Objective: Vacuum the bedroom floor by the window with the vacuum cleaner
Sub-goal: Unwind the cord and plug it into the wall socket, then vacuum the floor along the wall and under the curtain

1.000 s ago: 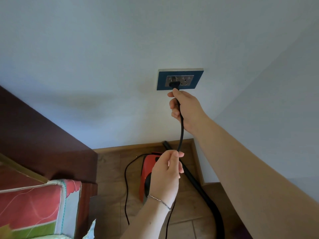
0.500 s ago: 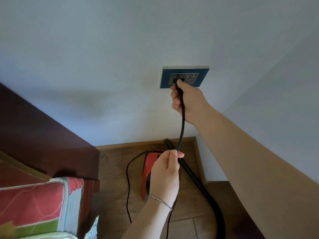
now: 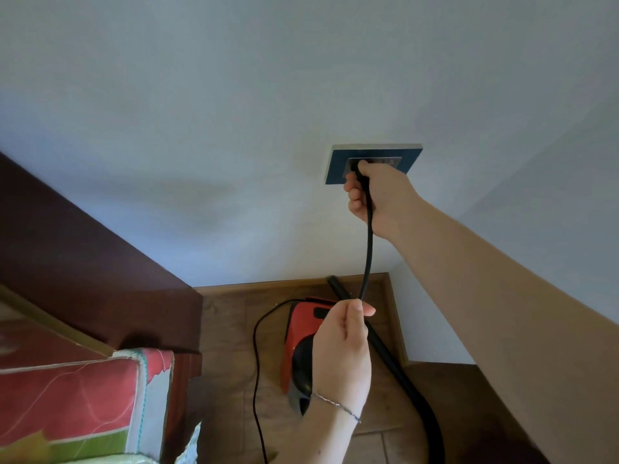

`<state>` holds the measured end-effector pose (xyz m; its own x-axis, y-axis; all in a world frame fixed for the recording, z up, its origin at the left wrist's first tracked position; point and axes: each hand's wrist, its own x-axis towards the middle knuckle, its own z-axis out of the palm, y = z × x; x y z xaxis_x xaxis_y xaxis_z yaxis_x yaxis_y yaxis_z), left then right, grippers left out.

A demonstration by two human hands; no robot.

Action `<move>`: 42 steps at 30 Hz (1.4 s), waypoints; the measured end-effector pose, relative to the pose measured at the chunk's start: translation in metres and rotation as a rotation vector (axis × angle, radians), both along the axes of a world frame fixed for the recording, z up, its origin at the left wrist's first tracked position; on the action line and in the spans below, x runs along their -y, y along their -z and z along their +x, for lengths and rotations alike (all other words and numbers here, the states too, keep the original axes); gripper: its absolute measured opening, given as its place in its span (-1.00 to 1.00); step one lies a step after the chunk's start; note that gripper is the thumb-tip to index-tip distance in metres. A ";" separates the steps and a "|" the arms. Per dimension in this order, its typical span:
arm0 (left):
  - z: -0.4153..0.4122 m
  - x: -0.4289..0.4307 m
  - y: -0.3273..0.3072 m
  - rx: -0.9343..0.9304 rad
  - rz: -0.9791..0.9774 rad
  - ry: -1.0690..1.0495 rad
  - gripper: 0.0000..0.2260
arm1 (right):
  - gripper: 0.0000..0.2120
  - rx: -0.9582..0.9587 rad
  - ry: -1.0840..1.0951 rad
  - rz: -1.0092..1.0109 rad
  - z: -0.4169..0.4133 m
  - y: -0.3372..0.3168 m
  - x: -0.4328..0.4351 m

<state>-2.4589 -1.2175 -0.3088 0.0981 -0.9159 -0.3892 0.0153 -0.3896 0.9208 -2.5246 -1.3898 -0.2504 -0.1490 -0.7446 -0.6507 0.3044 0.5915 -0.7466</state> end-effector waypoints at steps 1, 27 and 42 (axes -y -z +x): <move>0.003 0.001 0.001 0.003 -0.001 0.000 -0.72 | -0.75 0.004 0.000 -0.021 0.001 0.002 0.000; -0.002 -0.011 0.021 0.238 -0.013 -0.104 -0.78 | -0.69 -0.189 -0.312 -0.092 -0.032 0.025 -0.052; -0.051 -0.090 0.107 0.333 0.099 0.036 -0.77 | -0.84 -0.304 -0.373 0.153 -0.117 0.180 -0.218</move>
